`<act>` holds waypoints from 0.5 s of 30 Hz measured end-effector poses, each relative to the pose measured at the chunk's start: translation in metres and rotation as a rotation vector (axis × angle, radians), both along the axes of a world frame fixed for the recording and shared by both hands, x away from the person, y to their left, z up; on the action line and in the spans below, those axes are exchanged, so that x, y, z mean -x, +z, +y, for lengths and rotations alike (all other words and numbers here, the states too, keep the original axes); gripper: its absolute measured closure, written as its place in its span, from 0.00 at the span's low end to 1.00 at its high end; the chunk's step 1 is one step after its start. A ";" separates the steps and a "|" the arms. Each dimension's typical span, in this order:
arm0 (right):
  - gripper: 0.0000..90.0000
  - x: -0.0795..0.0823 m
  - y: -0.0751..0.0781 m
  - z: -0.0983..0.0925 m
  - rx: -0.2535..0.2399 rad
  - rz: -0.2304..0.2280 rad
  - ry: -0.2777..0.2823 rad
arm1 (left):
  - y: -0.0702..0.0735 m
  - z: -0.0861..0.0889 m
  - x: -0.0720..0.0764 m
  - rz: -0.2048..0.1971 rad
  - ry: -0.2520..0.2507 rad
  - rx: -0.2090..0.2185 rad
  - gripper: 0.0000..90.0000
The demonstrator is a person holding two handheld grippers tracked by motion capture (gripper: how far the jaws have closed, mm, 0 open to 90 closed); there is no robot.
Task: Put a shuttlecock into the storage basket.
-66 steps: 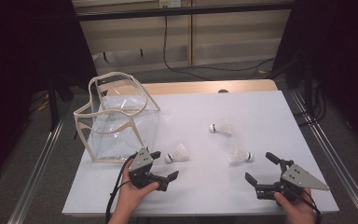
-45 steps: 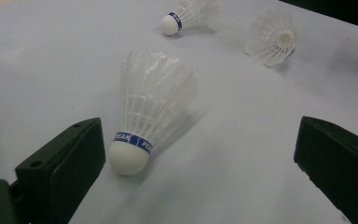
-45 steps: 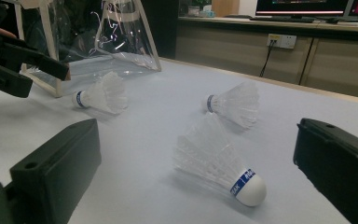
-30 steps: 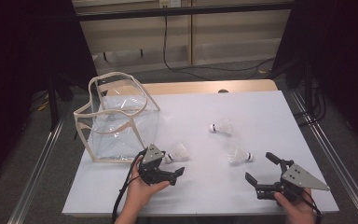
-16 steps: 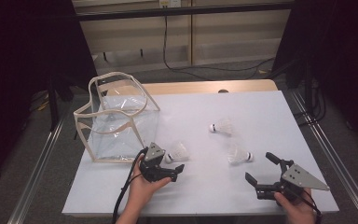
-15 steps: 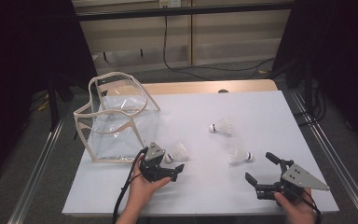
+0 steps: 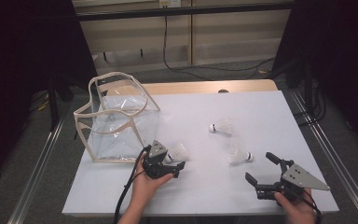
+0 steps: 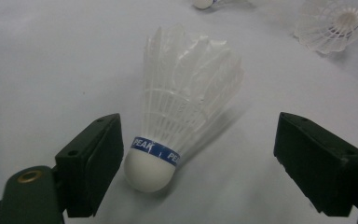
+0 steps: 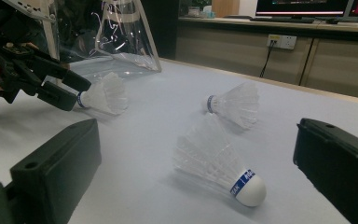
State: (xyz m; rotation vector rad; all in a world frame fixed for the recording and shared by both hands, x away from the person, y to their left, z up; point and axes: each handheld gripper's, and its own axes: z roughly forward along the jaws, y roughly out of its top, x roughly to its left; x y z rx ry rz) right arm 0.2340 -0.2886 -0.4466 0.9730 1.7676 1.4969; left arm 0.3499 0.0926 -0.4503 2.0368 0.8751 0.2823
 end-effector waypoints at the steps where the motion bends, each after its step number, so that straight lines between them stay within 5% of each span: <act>1: 0.01 0.000 0.000 0.000 0.000 0.000 0.000 | 0.000 0.000 0.000 0.003 -0.001 0.000 0.18; 15: 0.01 0.000 0.000 0.000 0.000 0.001 0.001 | -0.001 0.001 -0.003 0.017 0.005 -0.021 0.27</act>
